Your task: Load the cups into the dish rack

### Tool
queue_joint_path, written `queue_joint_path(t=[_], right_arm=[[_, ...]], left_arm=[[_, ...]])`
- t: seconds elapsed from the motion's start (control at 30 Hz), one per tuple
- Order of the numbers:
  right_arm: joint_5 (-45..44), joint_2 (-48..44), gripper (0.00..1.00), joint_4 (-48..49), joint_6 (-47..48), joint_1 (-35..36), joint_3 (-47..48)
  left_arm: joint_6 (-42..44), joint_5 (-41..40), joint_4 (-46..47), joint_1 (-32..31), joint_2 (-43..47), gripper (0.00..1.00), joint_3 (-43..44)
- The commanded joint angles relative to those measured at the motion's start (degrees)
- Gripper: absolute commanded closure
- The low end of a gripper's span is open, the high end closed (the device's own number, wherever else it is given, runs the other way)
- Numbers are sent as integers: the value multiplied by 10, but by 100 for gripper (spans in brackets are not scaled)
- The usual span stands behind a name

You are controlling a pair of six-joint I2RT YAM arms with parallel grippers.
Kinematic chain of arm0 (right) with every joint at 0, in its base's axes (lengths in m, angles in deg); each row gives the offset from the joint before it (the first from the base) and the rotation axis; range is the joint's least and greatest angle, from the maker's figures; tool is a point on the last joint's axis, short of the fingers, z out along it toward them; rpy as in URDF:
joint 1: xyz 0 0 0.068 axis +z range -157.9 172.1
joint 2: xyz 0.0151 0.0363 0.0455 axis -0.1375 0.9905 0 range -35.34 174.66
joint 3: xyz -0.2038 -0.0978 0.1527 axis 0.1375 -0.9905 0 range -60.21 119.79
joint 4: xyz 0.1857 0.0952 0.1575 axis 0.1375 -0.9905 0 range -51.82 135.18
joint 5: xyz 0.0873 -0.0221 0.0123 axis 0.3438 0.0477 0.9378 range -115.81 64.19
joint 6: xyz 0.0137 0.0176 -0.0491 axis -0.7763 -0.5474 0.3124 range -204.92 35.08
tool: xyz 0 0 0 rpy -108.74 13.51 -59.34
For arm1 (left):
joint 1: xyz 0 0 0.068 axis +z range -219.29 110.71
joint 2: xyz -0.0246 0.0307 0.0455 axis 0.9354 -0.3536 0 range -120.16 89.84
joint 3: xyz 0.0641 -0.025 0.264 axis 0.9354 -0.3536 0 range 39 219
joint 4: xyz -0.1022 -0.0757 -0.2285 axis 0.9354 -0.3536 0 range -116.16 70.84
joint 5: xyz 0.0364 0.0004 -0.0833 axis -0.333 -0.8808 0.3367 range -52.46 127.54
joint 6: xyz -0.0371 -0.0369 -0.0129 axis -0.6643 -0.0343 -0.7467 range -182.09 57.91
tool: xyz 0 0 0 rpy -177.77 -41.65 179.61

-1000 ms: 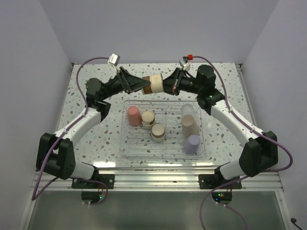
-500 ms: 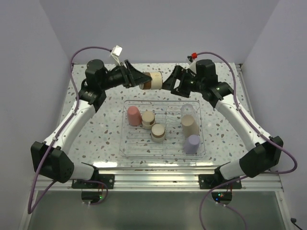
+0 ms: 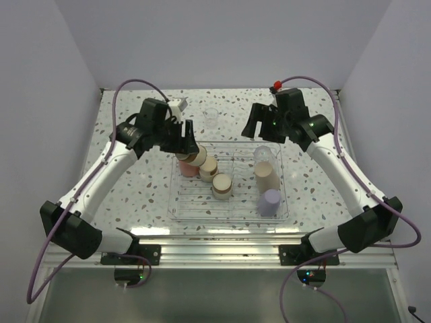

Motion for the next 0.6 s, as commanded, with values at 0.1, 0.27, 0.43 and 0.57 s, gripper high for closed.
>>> queue_joint_path(t=[0.1,0.27,0.43,0.57], right_arm=[[-10,-14,16,-9,16,1,-1],[-6,-13,16,-6,17,1,-6],[-10,-12,17,-11,21,1,-5],[-15,-13,17,-22,27,1,-2]], left_arm=[[29,-118,-61,-63,21,100,-33],[22,-199,-58,-123,-27,100,-40],[17,-264,-69,-179,-93,100,-23],[9,-303,-81,-195,-136,100,-11]])
